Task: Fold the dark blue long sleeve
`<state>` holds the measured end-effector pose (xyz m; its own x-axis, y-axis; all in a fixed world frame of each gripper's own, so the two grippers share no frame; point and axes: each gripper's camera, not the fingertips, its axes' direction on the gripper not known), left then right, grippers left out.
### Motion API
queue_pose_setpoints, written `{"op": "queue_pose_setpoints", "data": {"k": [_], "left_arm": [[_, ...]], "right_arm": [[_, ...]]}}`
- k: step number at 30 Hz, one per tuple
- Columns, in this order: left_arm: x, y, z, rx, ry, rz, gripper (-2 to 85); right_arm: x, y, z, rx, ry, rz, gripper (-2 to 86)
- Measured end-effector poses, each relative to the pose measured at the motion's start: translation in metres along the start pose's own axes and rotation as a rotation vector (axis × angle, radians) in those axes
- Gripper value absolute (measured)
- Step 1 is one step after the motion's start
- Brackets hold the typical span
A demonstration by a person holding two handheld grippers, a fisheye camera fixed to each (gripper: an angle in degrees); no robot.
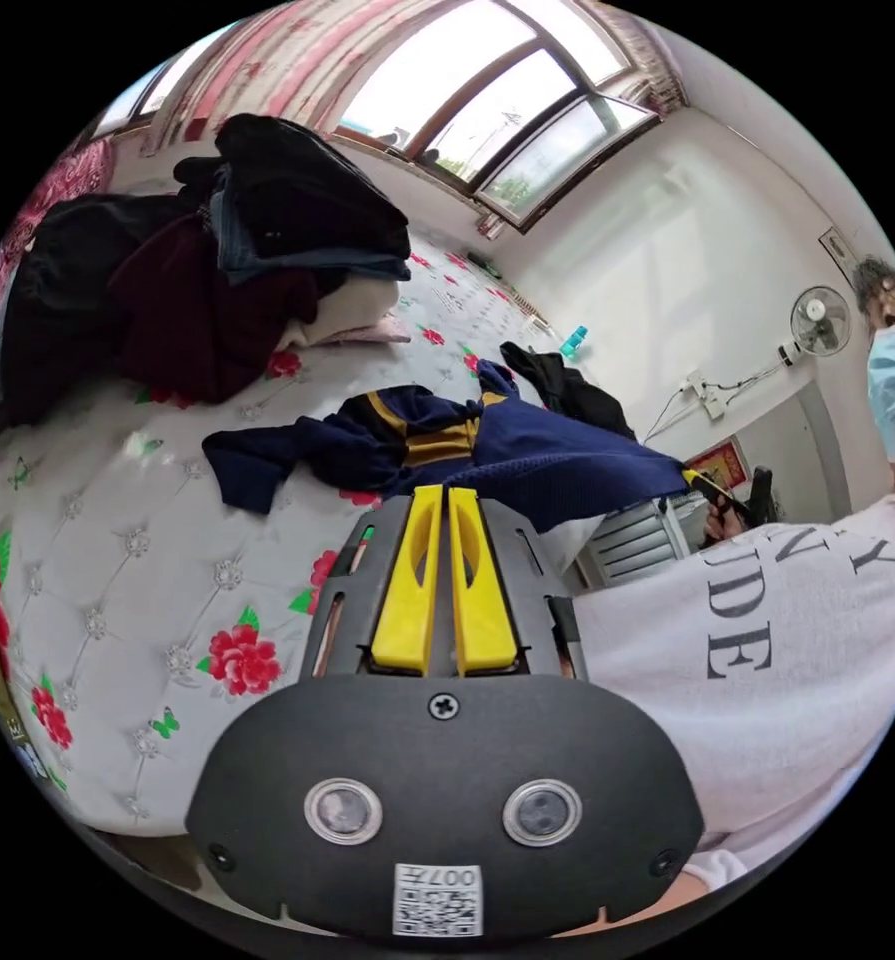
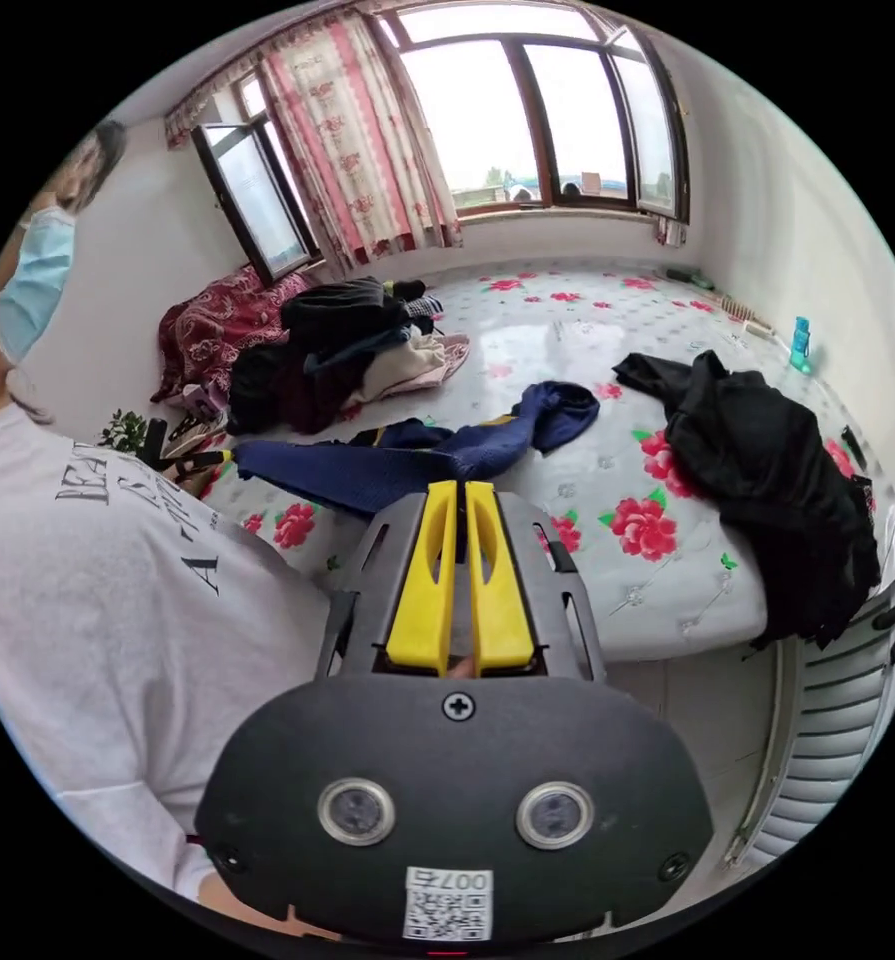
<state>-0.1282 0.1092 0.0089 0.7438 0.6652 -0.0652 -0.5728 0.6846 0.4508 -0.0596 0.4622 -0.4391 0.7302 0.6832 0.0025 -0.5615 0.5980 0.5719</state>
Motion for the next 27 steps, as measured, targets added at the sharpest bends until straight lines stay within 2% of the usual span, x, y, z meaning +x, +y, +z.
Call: {"op": "queue_pose_setpoints", "data": {"k": [4, 7, 10, 12, 14, 17, 20, 25, 27], "left_arm": [[-0.033, -0.045, 0.046, -0.033, -0.013, -0.143, -1.0], [-0.018, -0.121, 0.046, 0.040, -0.050, -0.120, -1.0], [0.028, -0.198, -0.014, 0.241, 0.019, -0.047, -0.9], [0.068, -0.228, -0.069, 0.357, 0.028, 0.050, -0.9], [0.121, -0.241, -0.146, 0.500, 0.020, 0.191, -1.0], [0.161, -0.231, -0.206, 0.571, 0.065, 0.319, -0.9], [0.203, -0.185, -0.247, 0.576, -0.015, 0.437, -0.9], [0.196, -0.097, -0.231, 0.432, -0.072, 0.424, -0.9], [0.184, -0.059, -0.207, 0.348, -0.096, 0.394, -0.9]], "right_arm": [[0.056, -0.020, 0.058, -0.091, -0.115, 0.134, -0.2], [0.095, -0.082, 0.096, -0.108, -0.159, 0.184, -0.3], [0.104, -0.175, 0.066, 0.065, -0.159, 0.167, -0.3], [0.092, -0.232, -0.009, 0.322, -0.195, 0.116, -0.3], [0.076, -0.254, -0.070, 0.494, -0.222, 0.045, -0.3], [0.046, -0.263, -0.141, 0.622, -0.201, -0.103, -0.3], [0.027, -0.240, -0.167, 0.652, -0.193, -0.223, -0.3], [0.024, -0.171, -0.131, 0.487, -0.265, -0.297, -0.3], [0.021, -0.129, -0.083, 0.322, -0.220, -0.314, -0.3]]}}
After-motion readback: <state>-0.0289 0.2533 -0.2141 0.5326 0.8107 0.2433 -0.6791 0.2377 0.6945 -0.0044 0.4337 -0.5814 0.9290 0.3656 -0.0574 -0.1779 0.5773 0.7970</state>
